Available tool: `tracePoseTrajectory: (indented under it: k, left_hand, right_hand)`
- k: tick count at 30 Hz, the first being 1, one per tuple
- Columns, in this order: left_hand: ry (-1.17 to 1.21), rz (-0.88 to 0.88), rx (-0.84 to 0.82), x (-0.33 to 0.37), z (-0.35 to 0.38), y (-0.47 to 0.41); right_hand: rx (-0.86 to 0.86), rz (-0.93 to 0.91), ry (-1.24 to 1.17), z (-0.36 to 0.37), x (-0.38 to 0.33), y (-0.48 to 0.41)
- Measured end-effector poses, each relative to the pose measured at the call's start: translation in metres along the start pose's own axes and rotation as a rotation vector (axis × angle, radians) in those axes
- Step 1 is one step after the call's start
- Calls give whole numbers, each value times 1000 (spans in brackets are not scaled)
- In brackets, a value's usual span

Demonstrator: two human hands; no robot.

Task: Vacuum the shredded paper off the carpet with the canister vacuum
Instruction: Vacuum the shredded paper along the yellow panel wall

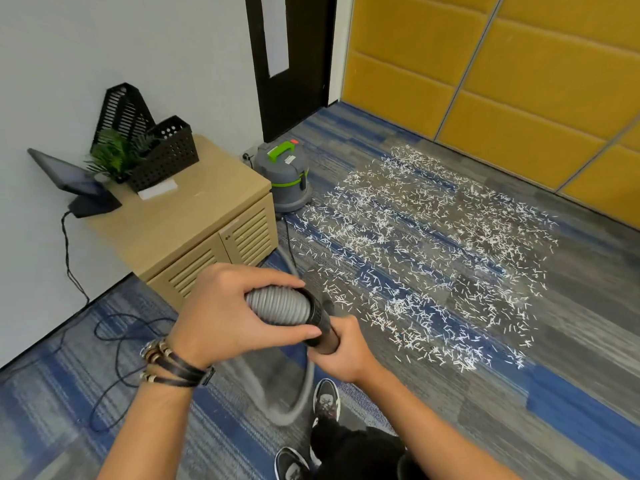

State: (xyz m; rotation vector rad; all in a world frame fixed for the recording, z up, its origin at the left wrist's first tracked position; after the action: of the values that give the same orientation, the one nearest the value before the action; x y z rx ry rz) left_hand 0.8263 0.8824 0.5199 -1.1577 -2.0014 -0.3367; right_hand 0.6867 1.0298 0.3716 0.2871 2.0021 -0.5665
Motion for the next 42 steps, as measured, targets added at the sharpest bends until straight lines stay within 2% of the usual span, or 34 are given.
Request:
tracePoseTrajectory:
  k: [8, 17, 20, 25, 32, 37, 39, 42]
  left_hand:
    - [-45, 58, 133, 2, -11, -25]
    - [-2, -7, -18, -10, -6, -59]
    - [25, 25, -5, -8, -11, -67]
    - [-32, 89, 107, -7, -14, -90]
    - [-131, 79, 33, -13, -1, -129]
    - [-78, 69, -54, -16, -3, -146]
    - [-59, 74, -30, -17, -3, -150]
    - [-71, 83, 99, -20, -11, -159]
  right_hand:
    - [81, -81, 76, -12, 3, -36]
    - [48, -29, -20, -7, 23, -53]
    - [64, -82, -28, -13, 21, -56]
    - [146, -121, 41, -22, 30, -90]
    - [116, -62, -28, -19, 56, -131]
    - [122, -59, -109, -13, 65, -125]
    - [93, -90, -95, -20, 68, -132]
    - [84, -155, -26, -32, 68, -161]
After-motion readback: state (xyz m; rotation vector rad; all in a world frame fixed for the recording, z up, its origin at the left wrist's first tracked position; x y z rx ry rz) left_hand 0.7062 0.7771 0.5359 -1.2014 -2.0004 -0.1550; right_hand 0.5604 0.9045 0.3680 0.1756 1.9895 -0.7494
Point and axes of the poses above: each hand's wrist, its own y-axis away from the middle knuckle, its own z-axis out of the palm, x = y × z, the point moved 1 cm from there along -y, towards the middle knuckle, and after that the axes turned 12 degrees about -z, right-handed, at the moved point
